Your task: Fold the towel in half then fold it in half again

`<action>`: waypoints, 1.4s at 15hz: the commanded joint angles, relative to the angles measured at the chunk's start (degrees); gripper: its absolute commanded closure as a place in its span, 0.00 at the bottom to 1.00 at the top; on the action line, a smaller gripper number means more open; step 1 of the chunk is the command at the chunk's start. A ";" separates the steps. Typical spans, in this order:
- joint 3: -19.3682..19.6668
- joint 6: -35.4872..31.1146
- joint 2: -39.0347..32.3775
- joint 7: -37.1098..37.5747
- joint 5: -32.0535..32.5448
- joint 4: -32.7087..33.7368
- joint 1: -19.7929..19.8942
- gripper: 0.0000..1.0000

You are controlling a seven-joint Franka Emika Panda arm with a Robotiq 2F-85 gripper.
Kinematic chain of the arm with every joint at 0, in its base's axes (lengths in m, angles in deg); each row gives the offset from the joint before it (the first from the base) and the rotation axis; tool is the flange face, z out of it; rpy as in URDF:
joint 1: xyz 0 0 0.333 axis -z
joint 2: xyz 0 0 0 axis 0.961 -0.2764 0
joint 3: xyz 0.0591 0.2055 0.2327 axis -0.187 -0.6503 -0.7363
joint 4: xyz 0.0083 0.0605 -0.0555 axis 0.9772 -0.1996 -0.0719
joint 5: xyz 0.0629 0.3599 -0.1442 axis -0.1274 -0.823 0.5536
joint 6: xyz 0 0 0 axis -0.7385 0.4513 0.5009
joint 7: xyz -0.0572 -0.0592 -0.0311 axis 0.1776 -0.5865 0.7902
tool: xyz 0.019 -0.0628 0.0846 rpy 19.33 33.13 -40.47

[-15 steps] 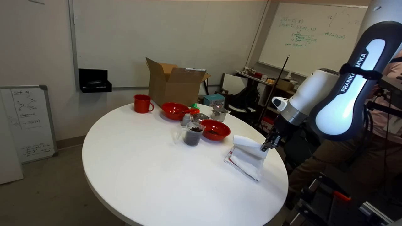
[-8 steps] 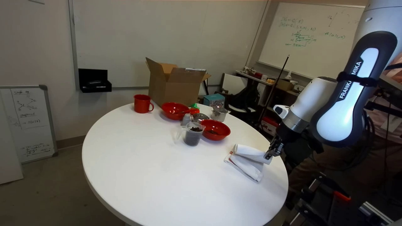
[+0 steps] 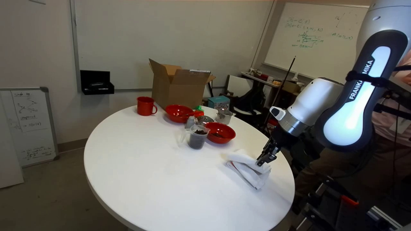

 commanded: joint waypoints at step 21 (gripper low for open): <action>-3.14 11.27 -7.63 9.92 -6.53 10.06 11.47 0.00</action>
